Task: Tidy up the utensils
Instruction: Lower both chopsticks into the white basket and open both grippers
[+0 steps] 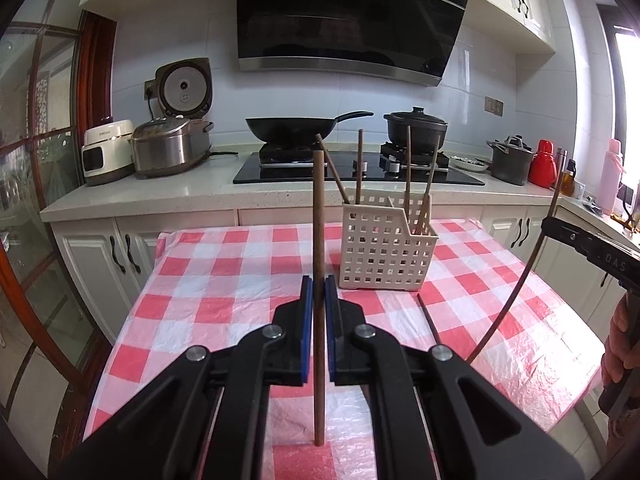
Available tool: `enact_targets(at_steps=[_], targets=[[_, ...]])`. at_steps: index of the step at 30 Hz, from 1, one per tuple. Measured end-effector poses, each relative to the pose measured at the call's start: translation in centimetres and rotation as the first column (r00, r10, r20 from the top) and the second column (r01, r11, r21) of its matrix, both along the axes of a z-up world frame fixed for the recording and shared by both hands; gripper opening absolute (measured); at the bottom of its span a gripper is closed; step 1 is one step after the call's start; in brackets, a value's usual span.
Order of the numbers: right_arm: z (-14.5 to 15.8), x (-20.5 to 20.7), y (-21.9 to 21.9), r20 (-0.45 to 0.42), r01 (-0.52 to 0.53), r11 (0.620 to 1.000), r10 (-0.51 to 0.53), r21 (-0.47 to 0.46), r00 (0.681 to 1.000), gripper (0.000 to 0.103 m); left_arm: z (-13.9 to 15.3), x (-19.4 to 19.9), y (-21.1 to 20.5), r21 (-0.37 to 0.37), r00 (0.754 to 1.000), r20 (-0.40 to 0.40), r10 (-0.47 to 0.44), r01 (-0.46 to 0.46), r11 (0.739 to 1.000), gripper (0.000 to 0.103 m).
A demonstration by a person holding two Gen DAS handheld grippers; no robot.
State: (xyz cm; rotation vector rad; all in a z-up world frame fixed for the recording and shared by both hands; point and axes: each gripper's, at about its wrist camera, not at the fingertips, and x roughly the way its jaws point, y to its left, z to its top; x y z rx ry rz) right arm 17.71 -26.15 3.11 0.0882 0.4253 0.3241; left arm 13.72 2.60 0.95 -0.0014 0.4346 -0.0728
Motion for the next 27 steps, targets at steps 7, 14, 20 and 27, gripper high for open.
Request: enact_targets(at_steps=[7,14,20,27], targets=[[0.9,1.3,1.0,0.015,-0.012,1.0,0.012,-0.022,1.0,0.006,1.8,2.2,-1.1,0.003,0.999,0.017,-0.041,0.041,0.999,0.006],[2.5,3.4,1.9,0.03,-0.03,0.998,0.032,-0.053,0.999,0.006,5.0,5.8,-2.5,-0.009,0.996,0.025,-0.08,0.08,0.997,0.006],[4.8,5.7,2.3,0.061,-0.028,0.998,0.032,-0.06,0.998,0.006,9.2,8.3,-5.1,0.005,0.99,0.093,-0.104,0.104,0.995,0.006],[7.4,8.1,2.5,0.096,-0.02,0.998,0.026,-0.061,0.995,0.006,13.1,11.1,-7.5,0.014,0.982,0.161,-0.1,0.099,0.995,0.006]])
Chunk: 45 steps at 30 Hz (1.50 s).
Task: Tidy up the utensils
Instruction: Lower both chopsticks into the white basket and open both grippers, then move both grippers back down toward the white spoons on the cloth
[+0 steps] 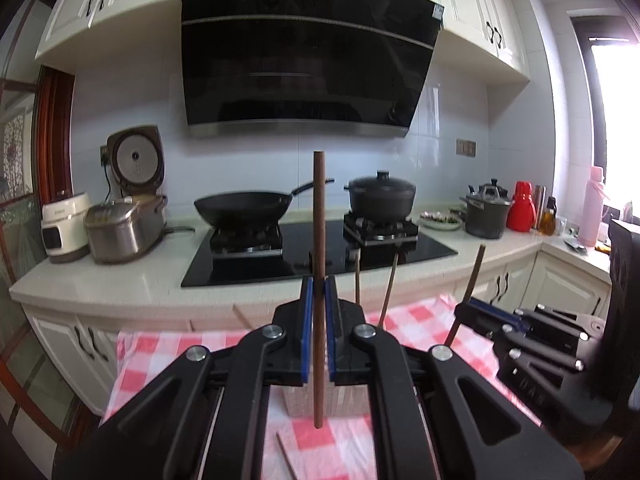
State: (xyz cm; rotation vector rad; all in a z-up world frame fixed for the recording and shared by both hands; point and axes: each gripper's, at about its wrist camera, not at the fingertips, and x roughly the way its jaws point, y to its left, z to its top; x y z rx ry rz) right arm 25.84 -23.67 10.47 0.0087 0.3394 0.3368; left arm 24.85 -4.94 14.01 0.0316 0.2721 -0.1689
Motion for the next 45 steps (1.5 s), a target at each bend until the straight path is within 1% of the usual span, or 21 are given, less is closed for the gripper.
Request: enact_targets(at_steps=[7,11,13,16,21,24,29,34,35,36,38,39,40,41,42,45], targets=[[3.1,2.4,0.6,0.072,-0.007,1.0,0.007,0.005,0.997,0.006,2.9,2.7,-2.5,0.024,0.996,0.087,0.028,-0.03,0.999,0.006],[4.1,4.0,0.3,0.09,-0.005,1.0,0.002,0.029,0.996,0.006,3.5,5.0,-2.6,-0.005,0.994,0.094,0.054,-0.054,0.999,0.006],[4.0,5.1,0.1,0.088,-0.001,0.999,-0.003,0.04,0.996,0.006,3.5,6.1,-2.3,-0.023,0.993,0.095,0.071,-0.069,0.997,0.006],[3.2,6.8,-0.1,0.07,-0.001,0.999,-0.003,0.049,0.998,0.006,2.7,7.8,-1.9,-0.049,0.992,0.086,0.097,-0.093,0.994,0.006],[0.8,8.9,-0.2,0.012,-0.011,0.998,0.01,0.056,1.0,0.006,0.3,10.6,-1.8,-0.045,0.991,0.053,0.123,-0.12,0.992,0.006],[-0.9,9.9,-0.1,-0.037,-0.024,0.997,0.026,0.069,0.999,0.006,-1.6,12.0,-1.9,-0.03,0.991,0.027,0.133,-0.133,0.991,0.006],[-2.7,11.0,0.2,-0.091,-0.035,0.998,0.04,0.06,0.995,0.006,-4.6,13.6,-2.2,0.011,0.989,-0.019,0.146,-0.145,0.989,0.006],[-3.8,12.1,0.5,-0.133,-0.037,0.998,0.043,0.044,0.99,0.006,-5.9,14.9,-2.3,0.054,0.985,-0.063,0.163,-0.16,0.986,0.008],[-4.1,12.4,0.6,-0.139,-0.031,0.999,0.036,0.04,0.99,0.006,-6.0,14.9,-2.2,0.056,0.984,-0.066,0.166,-0.163,0.985,0.011],[-4.4,12.6,0.5,-0.149,-0.029,0.999,0.034,0.037,0.988,0.009,-6.0,15.1,-2.2,0.058,0.983,-0.072,0.168,-0.164,0.985,0.014],[-4.8,13.1,0.3,-0.168,-0.018,0.999,0.025,0.042,0.985,0.013,-6.0,14.9,-2.0,0.059,0.982,-0.073,0.175,-0.17,0.984,0.031],[-5.1,13.3,0.0,-0.175,-0.008,0.999,0.016,0.046,0.984,0.015,-5.9,14.7,-1.9,0.058,0.982,-0.067,0.179,-0.175,0.983,0.034],[-5.2,13.6,-0.2,-0.179,-0.003,0.999,0.012,0.049,0.984,0.017,-5.8,14.4,-1.8,0.058,0.981,-0.057,0.184,-0.18,0.982,0.039],[-5.4,13.7,-0.5,-0.184,0.003,0.998,0.007,0.056,0.983,0.021,-5.6,13.9,-1.7,0.057,0.981,-0.045,0.191,-0.188,0.981,0.043],[-5.4,13.8,-0.9,-0.187,0.01,0.998,0.001,0.061,0.982,0.025,-5.5,13.4,-1.5,0.055,0.98,-0.034,0.195,-0.193,0.98,0.044],[-5.5,13.1,-2.0,-0.183,0.021,0.996,-0.004,0.091,0.983,0.025,-4.8,10.9,-0.7,0.044,0.978,0.011,0.206,-0.206,0.978,0.054]])
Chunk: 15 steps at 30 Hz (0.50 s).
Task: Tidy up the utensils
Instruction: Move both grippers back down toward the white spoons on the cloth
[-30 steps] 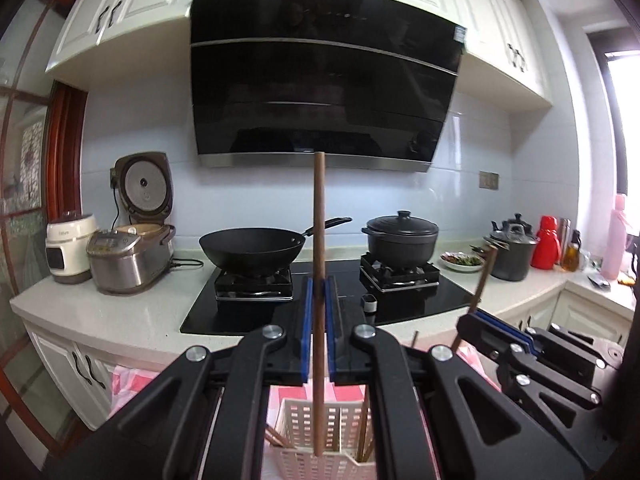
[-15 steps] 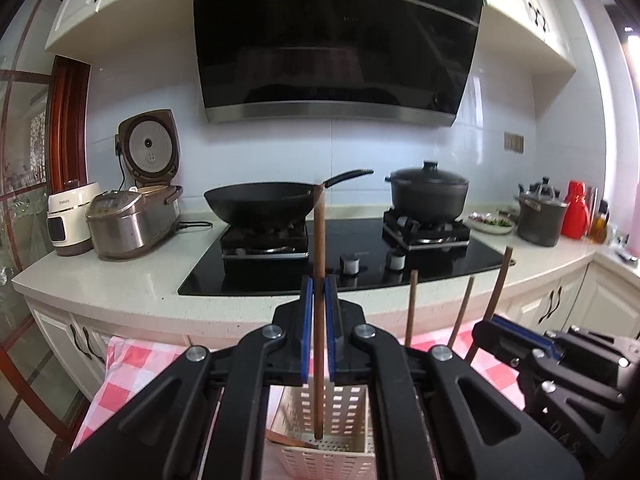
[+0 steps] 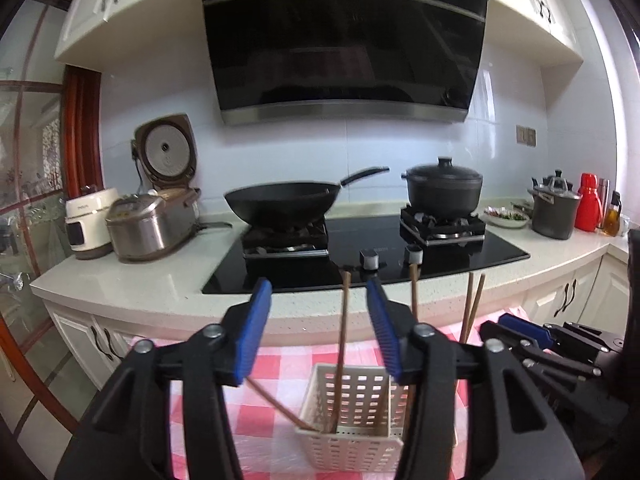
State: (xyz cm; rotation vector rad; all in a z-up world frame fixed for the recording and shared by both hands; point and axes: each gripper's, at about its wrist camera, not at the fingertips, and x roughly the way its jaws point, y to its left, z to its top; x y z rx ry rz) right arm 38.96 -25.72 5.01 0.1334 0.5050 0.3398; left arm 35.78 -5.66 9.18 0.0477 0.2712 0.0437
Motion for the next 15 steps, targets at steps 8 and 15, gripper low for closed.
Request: enact_targets(at_steps=[8,15], targets=[[-1.3,-5.1,-2.1,-0.016,0.007,0.999,-0.006,0.046,1.0,0.038,-1.1,-7.6,3.4,-0.037,0.997,0.055,0.046,-0.044,0.998,0.092],[-4.5,-9.7,-1.4,-0.055,0.006,1.0,-0.005,0.022,0.998,0.048,-5.5,-12.1,7.7,-0.101,0.993,-0.045,0.108,-0.112,0.989,0.097]])
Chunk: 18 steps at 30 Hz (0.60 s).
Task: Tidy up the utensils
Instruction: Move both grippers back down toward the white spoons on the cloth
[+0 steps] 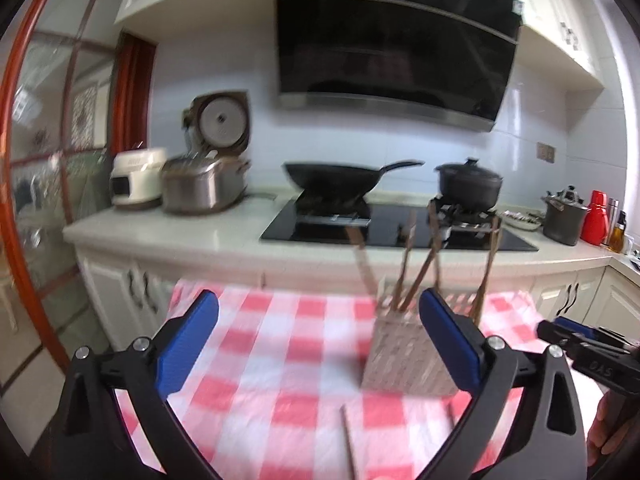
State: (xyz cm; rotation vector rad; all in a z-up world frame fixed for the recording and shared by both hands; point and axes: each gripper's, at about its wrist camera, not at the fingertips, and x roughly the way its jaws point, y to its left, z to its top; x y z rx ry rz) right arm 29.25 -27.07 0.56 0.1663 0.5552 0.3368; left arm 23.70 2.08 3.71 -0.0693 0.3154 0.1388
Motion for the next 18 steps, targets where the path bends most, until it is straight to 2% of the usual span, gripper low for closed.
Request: enact_targets(at_steps=[7,11,18], targets=[[-4.6,-2.2,0.5,-0.123,0.015,1.0,-0.012,0.018,0.992,0.048,-6.2,-3.0,4.9,-0.097,0.987,-0.144,0.074,-0.088,0.991,0.098],[-7.4,-2.8,1.4,-0.188,0.018,1.0,-0.02,-0.011,0.982,0.048,-9.3,-3.6,5.7,-0.078,0.972,-0.22,0.078,-0.097,0.992,0.098],[-10.5,-4.2,3.4,-0.264,-0.023,0.998,0.008,-0.054,0.965,0.048,-12.4,-4.1,4.3,-0.04,0.959,-0.283,0.033,-0.046,0.998,0.098]])
